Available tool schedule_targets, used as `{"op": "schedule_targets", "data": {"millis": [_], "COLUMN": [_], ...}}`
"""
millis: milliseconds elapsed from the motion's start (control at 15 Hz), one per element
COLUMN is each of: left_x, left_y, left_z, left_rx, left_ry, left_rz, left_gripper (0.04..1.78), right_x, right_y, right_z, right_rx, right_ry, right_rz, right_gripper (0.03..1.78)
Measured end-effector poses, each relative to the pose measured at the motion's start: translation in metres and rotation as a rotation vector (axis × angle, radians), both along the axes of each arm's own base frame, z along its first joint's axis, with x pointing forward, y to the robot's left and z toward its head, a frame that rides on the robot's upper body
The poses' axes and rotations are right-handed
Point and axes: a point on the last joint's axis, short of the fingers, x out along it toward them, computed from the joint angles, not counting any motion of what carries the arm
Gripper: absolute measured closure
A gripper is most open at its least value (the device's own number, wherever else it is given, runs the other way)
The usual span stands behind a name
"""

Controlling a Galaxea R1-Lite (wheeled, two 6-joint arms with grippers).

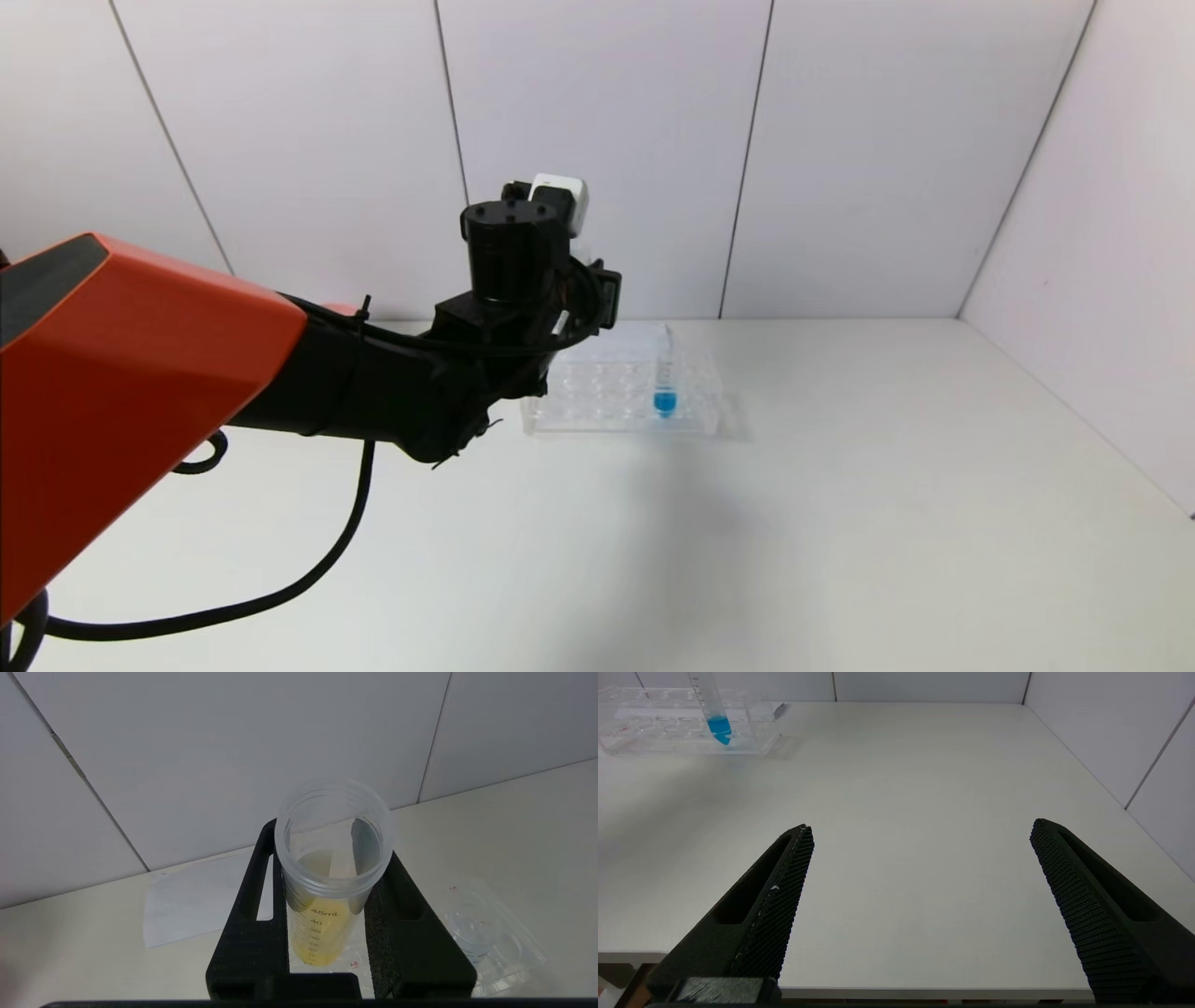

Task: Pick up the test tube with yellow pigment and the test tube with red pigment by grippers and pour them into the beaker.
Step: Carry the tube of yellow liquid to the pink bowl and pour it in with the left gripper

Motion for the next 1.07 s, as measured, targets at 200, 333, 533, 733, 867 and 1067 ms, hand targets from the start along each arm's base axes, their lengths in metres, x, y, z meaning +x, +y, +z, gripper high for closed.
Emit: {"op": "schedule_targets", "data": {"millis": [200,333,533,733,867,1067], "left_x": [-0.004,-0.007,-0.01,-0.013,-0.012,-0.011], "left_y": [0.005,0.01,0.02,0.029,0.04,0.057], "left_z": [0.011,0.019,0.03,0.042,0.046,0.052], "left_rx": [-0.013,-0.02,-0.017,-0.031,-0.025,-0.015], "left_ry": [-0.017,-0.028,-0.025,-0.043,-0.035,-0.02], "left_rz": [0.002,0.007,0.023,0.036,0.056,0.09], "left_gripper": [1.35,1.35,1.35,1.35,1.35,1.35], "right_x": [0.0,0.0,0.0,0.0,0.0,0.0], "right_y": [0.0,0.0,0.0,0.0,0.0,0.0], "right_z": [0.0,0.0,0.0,0.0,0.0,0.0], "right_rx": [0.0,0.0,0.0,0.0,0.0,0.0], "right_ry": [0.0,0.0,0.0,0.0,0.0,0.0], "right_rz": [0.0,0.0,0.0,0.0,0.0,0.0], "right_gripper": [0.11,0.11,0.11,0.11,0.11,0.11]}}
